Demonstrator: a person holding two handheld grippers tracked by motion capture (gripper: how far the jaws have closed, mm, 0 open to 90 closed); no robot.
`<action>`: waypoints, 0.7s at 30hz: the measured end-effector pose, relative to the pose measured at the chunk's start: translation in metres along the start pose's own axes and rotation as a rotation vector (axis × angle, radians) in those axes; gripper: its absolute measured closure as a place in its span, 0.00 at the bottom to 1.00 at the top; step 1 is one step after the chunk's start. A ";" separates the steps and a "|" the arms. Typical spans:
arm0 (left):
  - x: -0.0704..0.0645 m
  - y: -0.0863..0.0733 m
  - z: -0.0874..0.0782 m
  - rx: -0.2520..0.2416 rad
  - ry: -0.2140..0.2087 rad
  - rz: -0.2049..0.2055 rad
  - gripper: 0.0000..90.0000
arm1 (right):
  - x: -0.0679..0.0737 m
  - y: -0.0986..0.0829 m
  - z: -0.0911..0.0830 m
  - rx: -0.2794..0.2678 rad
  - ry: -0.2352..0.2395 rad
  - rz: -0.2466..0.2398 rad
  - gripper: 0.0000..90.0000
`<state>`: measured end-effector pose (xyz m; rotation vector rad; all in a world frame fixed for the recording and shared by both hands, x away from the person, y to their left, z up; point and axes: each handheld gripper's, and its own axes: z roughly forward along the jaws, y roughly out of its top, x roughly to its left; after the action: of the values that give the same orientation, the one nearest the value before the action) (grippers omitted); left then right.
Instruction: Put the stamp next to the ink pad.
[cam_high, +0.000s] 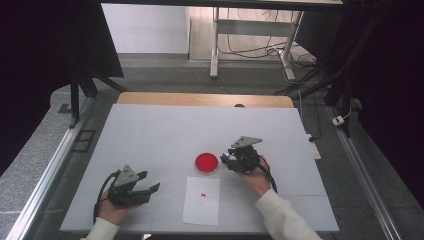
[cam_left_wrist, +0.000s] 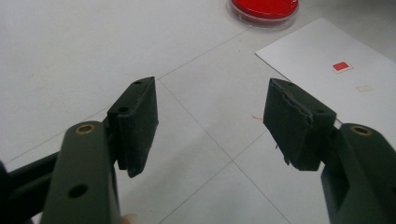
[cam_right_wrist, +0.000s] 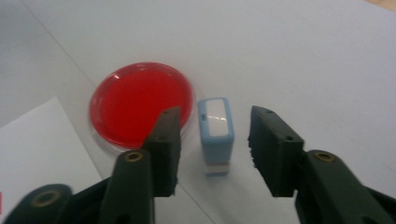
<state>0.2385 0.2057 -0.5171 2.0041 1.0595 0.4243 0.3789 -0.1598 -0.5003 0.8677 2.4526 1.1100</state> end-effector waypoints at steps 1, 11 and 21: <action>0.000 0.000 0.000 0.000 0.000 -0.001 0.39 | 0.000 0.000 -0.001 -0.005 0.003 -0.002 0.54; 0.002 0.000 0.001 0.001 -0.004 0.002 0.39 | -0.002 -0.006 -0.024 -0.081 0.029 -0.017 0.47; 0.004 -0.001 0.000 -0.001 -0.008 -0.003 0.39 | -0.002 -0.029 -0.054 -0.153 0.031 -0.036 0.46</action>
<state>0.2404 0.2091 -0.5181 2.0015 1.0569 0.4146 0.3420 -0.2071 -0.4877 0.7628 2.3610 1.2877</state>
